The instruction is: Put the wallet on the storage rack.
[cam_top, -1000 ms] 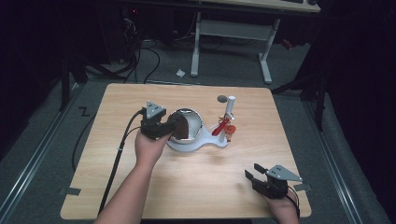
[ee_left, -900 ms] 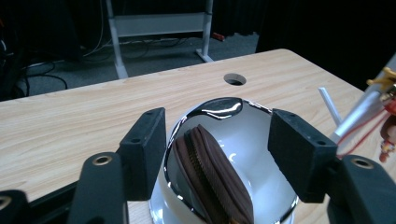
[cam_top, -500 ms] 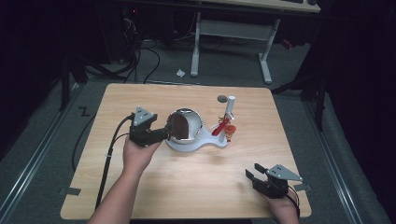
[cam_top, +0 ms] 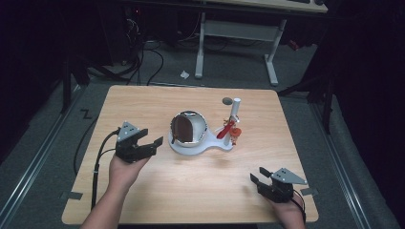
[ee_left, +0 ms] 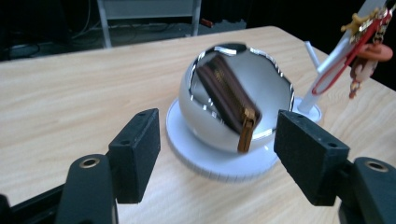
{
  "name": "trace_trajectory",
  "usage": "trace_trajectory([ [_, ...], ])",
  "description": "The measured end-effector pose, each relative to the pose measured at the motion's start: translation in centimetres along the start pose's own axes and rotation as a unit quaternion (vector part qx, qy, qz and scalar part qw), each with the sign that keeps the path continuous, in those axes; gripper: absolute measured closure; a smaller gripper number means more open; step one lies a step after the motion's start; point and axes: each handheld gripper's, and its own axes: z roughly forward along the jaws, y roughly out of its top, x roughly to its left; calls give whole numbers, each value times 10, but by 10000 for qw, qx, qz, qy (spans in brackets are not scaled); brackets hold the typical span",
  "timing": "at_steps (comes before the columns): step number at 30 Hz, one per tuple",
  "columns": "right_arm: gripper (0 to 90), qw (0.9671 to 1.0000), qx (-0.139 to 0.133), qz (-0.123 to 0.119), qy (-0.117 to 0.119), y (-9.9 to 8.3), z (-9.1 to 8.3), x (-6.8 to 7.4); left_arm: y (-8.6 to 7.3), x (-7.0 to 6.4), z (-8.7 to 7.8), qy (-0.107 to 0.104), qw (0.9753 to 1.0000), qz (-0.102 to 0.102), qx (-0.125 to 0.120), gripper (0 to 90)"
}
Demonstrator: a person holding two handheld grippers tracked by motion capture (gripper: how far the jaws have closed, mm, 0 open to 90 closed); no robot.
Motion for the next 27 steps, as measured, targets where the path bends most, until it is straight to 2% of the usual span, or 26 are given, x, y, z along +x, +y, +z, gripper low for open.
trace_trajectory([
  [10, 496, 9999, 101, 80, 18, 1, 0, 0, -48, 19, -9, 53, 9991, -176, 376, 321],
  [13, 496, 9999, 128, 81, 7, 1, 1, 1, -58, 21, -10, 52, 9987, -158, 474, 321],
  [16, 496, 9999, 142, 89, 2, 1, 1, 1, -70, 22, -11, -31, 9980, -204, 604, 325],
  [20, 500, 9999, 150, 84, 4, 1, 1, 1, -94, 26, -19, -101, 9965, -312, 774, 333],
  [22, 497, 9998, 160, 115, -2, 1, 1, 0, -109, 27, -29, -103, 9963, -341, 786, 333],
  [23, 497, 9998, 161, 130, -7, 0, 0, 0, -118, 25, -36, -22, 9971, -272, 714, 337],
  [24, 497, 9997, 174, 156, -13, 0, 0, -1, -124, 22, -42, 89, 9967, -100, 796, 351],
  [25, 498, 9996, 197, 181, -34, 0, 0, -1, -123, 20, -45, 147, 9951, 102, 974, 353],
  [26, 499, 9995, 210, 217, -54, 0, 0, -2, -123, 18, -49, 203, 9950, 257, 946, 341],
  [27, 503, 9994, 211, 247, -68, -1, -1, -2, -124, 17, -52, 216, 9954, 305, 878, 346],
])
